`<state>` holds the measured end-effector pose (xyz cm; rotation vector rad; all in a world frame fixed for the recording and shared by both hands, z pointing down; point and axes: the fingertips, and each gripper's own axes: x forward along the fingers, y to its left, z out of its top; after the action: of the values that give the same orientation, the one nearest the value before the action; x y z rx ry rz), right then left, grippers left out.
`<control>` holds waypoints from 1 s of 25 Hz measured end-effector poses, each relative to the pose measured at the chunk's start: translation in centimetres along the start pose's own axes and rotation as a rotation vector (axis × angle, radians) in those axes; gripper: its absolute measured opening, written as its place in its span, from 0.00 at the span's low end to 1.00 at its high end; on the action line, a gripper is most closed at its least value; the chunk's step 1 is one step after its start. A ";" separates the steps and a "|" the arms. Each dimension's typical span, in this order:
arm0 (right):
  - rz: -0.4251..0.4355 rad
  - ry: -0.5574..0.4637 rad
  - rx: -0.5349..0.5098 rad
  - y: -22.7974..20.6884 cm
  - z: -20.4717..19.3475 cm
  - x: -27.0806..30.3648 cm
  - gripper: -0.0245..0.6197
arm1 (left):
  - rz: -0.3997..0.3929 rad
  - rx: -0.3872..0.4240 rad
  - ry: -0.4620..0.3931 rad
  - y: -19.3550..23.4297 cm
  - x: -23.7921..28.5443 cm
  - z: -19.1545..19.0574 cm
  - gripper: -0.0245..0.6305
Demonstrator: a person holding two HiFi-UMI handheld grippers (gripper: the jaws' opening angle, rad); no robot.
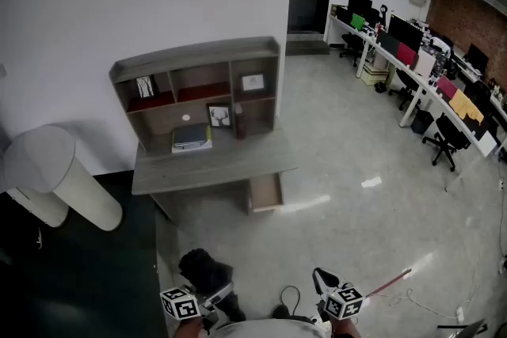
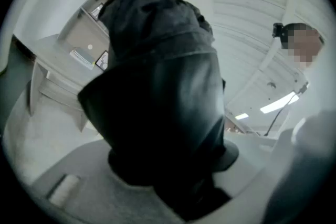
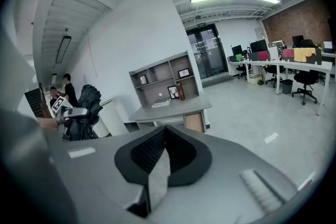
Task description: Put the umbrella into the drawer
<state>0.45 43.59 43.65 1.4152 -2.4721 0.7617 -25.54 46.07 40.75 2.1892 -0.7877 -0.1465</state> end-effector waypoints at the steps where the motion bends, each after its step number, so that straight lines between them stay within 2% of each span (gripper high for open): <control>1: 0.001 0.001 -0.001 0.1 0.1 0.1 0.05 | 0.000 -0.001 -0.002 0.1 0.0 0.1 0.39; 14: 0.006 0.004 -0.005 -0.1 0.2 0.8 0.05 | -0.002 -0.016 -0.005 0.7 0.3 0.3 0.39; 25: -0.007 0.013 0.054 -2.5 -0.7 0.0 0.05 | 0.018 -0.031 -0.002 0.3 1.4 -0.8 0.39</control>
<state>2.45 42.92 45.11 1.4321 -2.4533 0.8393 -24.28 45.62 41.69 2.1523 -0.8007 -0.1515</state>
